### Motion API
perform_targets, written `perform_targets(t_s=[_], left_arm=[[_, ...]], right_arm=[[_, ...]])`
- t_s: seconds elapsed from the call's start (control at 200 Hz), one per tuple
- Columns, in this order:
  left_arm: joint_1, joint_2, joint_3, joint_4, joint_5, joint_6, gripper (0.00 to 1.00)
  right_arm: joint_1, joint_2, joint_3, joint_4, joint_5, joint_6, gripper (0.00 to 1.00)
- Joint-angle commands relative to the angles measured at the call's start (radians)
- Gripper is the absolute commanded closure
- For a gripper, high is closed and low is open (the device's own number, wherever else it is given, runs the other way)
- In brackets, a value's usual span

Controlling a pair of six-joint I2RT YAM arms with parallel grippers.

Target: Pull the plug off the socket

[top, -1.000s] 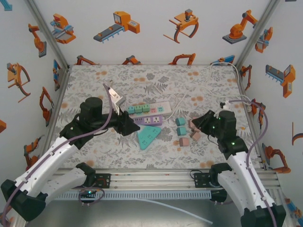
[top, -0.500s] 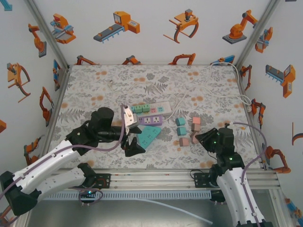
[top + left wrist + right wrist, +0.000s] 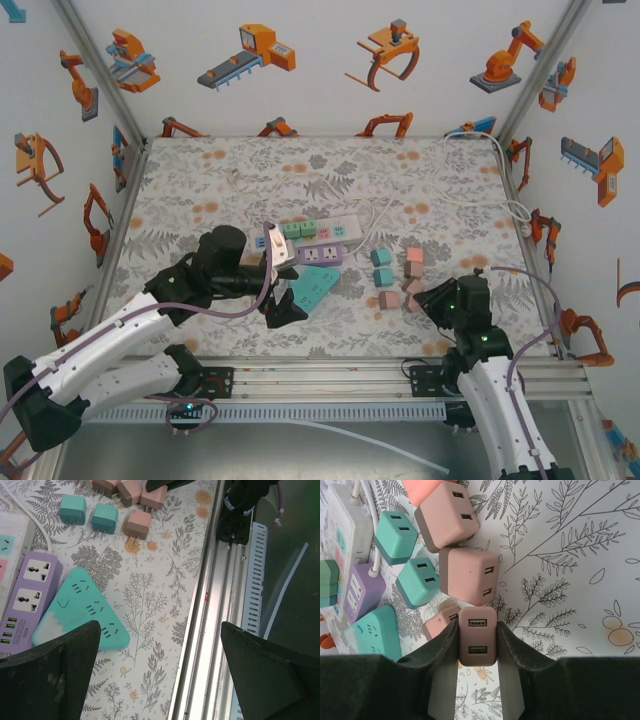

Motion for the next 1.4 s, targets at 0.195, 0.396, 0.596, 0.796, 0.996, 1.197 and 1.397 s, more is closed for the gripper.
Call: perform_targets(t_s=[0.195,0.396,0.596,0.796,0.996,1.197,1.397], left_arm=[[-0.007,0.024,0.04,0.001,-0.009,0.028,0.03],[-0.007,0.03,0.044,0.002,-0.017,0.028,0.03],[-0.007,0.027,0.042,0.001,-0.034,0.028,0.03],[-0.007,0.031,0.045,-0.008,-0.076,0.025,0.03],[-0.007,0.048,0.053,-0.024,-0.148,0.026,0.03],[-0.005,0.027,0.039,-0.002,-0.304,-0.005,0.03],[0.0,-0.001,0.015,0.03,-0.443,-0.028,0.03]], right_arm=[[-0.005,0.055,-0.035,0.068,0.014,-0.005,0.72],[-0.005,0.134,-0.009,0.066,0.034,-0.017,0.54],[-0.005,0.162,0.01,0.055,0.05,-0.039,0.54],[-0.005,0.146,0.049,-0.022,0.1,-0.07,0.48],[-0.005,0.131,0.107,-0.059,0.129,-0.131,0.47],[-0.003,0.129,0.223,-0.014,0.095,-0.309,0.5],[0.007,0.249,0.379,0.088,-0.004,-0.573,0.52]])
